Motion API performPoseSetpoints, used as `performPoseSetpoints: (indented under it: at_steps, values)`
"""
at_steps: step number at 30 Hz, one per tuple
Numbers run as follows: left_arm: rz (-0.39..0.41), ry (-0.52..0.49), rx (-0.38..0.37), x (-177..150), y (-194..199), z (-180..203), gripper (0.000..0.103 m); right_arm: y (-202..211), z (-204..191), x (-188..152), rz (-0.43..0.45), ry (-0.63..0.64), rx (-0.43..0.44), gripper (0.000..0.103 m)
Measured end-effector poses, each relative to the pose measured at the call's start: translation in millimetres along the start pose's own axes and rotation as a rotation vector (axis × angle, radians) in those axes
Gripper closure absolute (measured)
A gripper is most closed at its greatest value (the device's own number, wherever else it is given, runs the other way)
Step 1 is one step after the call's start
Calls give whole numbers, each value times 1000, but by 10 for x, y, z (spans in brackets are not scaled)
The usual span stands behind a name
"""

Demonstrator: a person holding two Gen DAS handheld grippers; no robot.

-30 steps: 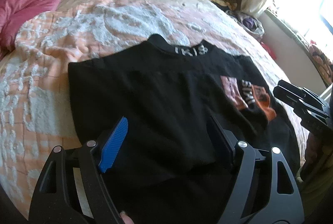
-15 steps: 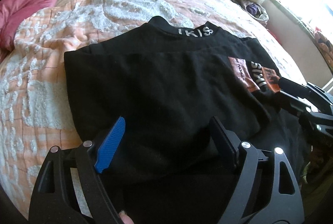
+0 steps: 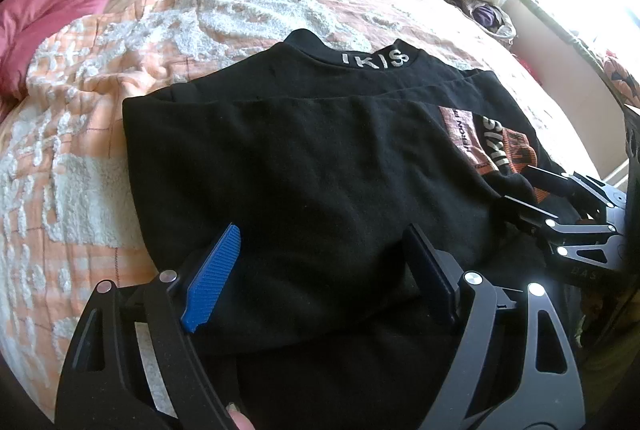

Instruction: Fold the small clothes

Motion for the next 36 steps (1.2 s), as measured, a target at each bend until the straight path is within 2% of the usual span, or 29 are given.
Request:
performPoseSetpoints:
  at_steps: [5,14,22,25,36]
  values:
    - [0,0,0,1,-3,-2,28,98,-8,4,38,-6,23,35]
    - [4,7,-4,6,16,-2,27,251,-8,1,84,-27,54,22]
    - [28,20,-27,14,164,28,17,408,0,2,128,-37,68,11]
    - [41,23,-28,23,214,40,10,458,15,-2,144,-44,72,10]
    - [60,41,-17,13,320,55,10,551,0,1,171,-51,79,8]
Point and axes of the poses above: each gripper's, at about its wrist camera, not at the fingertips, and y roughly against the way its jaws point, z to its right, x to its top, the point moved 8 cm from there along -y, roughly the way its jaws point, and after that the axes turned 12 degrees about -z, right-handed, at the moved point
